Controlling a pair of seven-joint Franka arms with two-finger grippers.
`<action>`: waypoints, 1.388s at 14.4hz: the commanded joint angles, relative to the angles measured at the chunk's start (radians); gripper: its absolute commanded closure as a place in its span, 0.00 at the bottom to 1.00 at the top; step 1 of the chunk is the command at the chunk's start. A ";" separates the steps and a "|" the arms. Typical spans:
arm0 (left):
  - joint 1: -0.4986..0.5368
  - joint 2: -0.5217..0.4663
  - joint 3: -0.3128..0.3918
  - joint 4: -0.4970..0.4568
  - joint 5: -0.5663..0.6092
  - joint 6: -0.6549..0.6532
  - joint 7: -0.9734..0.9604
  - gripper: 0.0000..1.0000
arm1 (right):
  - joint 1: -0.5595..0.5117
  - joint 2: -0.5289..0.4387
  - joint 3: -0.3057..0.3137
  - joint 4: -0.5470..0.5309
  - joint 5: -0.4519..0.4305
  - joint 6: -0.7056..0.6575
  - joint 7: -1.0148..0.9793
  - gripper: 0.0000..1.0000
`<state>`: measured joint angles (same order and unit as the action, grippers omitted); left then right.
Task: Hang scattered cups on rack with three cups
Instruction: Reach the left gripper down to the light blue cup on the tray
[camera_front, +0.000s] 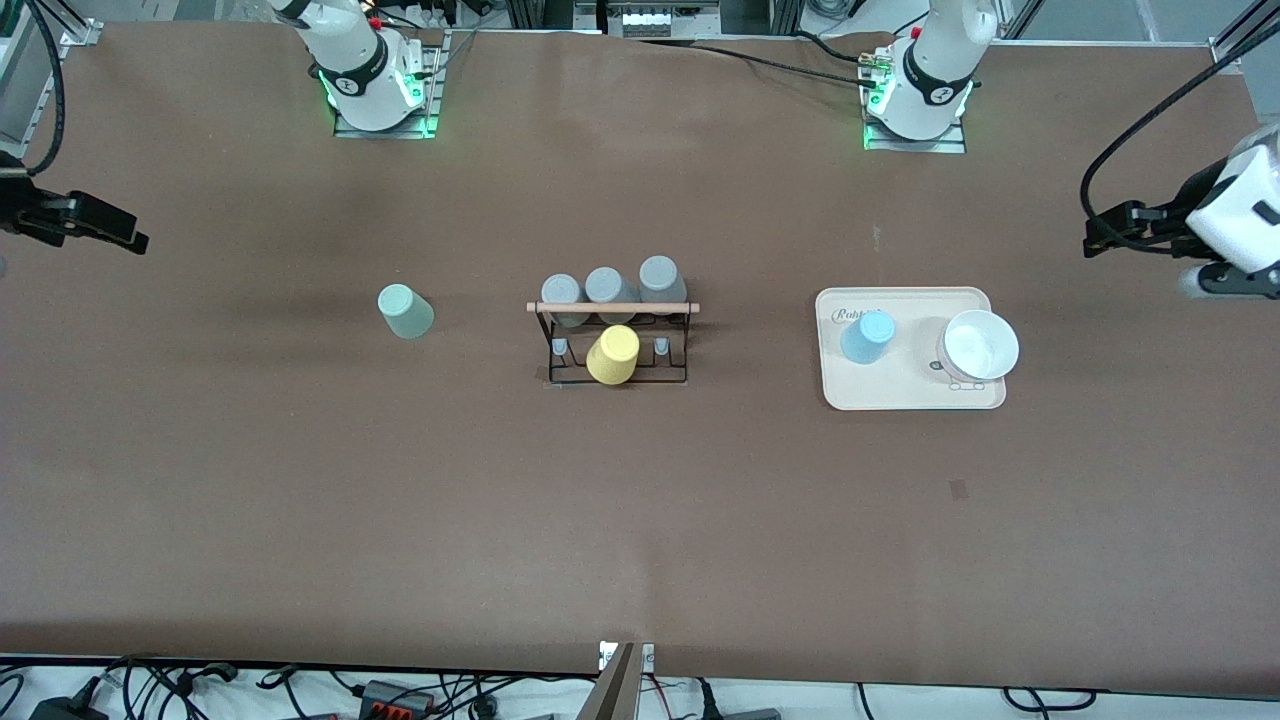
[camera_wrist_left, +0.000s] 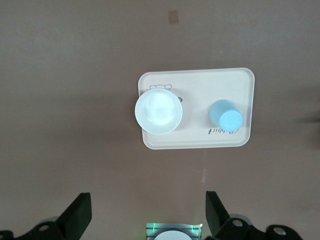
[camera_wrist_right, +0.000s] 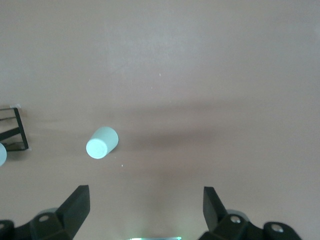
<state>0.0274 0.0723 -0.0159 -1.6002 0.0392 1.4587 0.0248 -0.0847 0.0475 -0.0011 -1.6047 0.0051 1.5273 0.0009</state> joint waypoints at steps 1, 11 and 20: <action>-0.007 0.072 -0.012 -0.001 -0.016 -0.055 0.033 0.00 | 0.029 0.034 0.004 0.003 0.006 -0.035 -0.003 0.00; -0.032 0.087 -0.179 -0.485 -0.018 0.699 -0.046 0.00 | 0.040 0.048 0.004 -0.055 0.006 -0.027 0.002 0.00; -0.041 0.104 -0.222 -0.696 -0.018 1.000 -0.056 0.00 | 0.039 -0.104 0.003 -0.288 0.006 0.123 0.007 0.00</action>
<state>-0.0190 0.2017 -0.2316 -2.2557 0.0353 2.4374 -0.0318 -0.0463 -0.0070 0.0019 -1.8339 0.0051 1.6239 0.0013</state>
